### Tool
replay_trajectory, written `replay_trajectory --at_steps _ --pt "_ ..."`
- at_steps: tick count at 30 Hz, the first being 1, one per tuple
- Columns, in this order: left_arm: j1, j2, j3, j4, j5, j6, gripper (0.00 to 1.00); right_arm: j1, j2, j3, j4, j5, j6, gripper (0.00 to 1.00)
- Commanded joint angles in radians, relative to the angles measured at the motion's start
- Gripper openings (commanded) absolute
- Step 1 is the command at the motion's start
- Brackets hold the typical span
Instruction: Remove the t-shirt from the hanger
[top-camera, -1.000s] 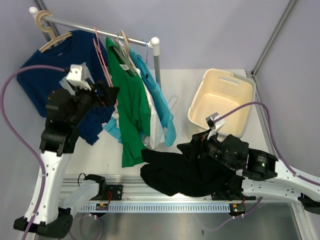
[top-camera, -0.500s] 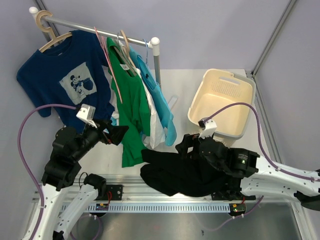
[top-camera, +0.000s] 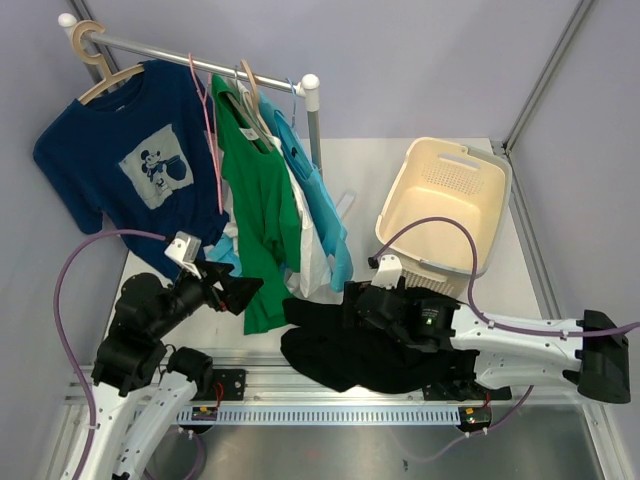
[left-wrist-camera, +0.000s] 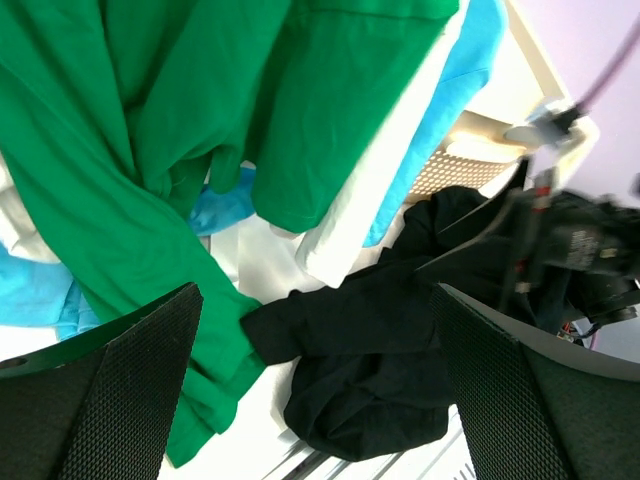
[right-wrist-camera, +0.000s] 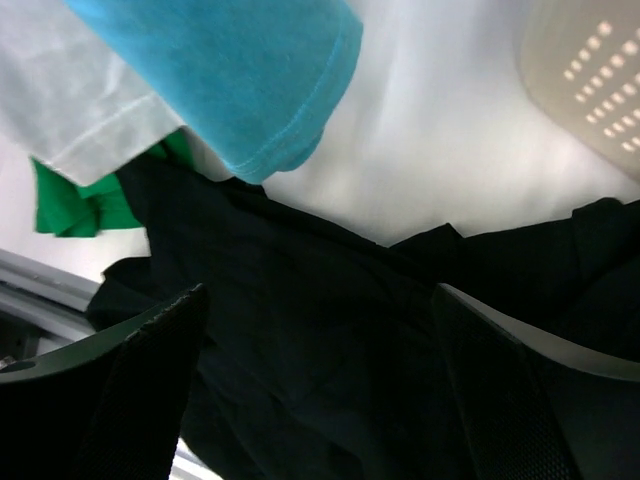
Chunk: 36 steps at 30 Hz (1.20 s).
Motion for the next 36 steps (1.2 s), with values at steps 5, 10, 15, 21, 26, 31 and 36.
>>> replay_trajectory --at_steps 5,10,15,21,26,31,36 --pt "-0.007 -0.023 -0.012 0.035 0.034 -0.003 0.99 0.002 0.114 -0.019 0.04 0.056 0.116 0.99" --pt "-0.009 -0.029 -0.021 0.038 0.031 -0.004 0.99 0.01 0.203 0.01 -0.019 0.03 0.127 1.0" --pt "-0.016 -0.05 -0.027 0.043 0.025 -0.01 0.99 0.021 0.262 -0.085 0.142 -0.058 0.121 0.99" --pt "-0.019 -0.05 -0.029 0.045 0.02 -0.009 0.99 0.036 0.345 -0.096 0.207 -0.079 0.092 0.44" --pt "-0.022 -0.039 -0.029 0.045 0.022 -0.01 0.99 0.042 0.172 -0.024 0.031 -0.035 0.092 0.0" --pt "-0.025 -0.052 -0.032 0.043 0.006 -0.013 0.99 0.042 -0.102 0.116 -0.239 0.059 0.076 0.0" --pt "-0.025 -0.056 -0.035 0.049 0.006 -0.018 0.99 0.042 -0.262 0.319 -0.417 0.233 0.008 0.0"
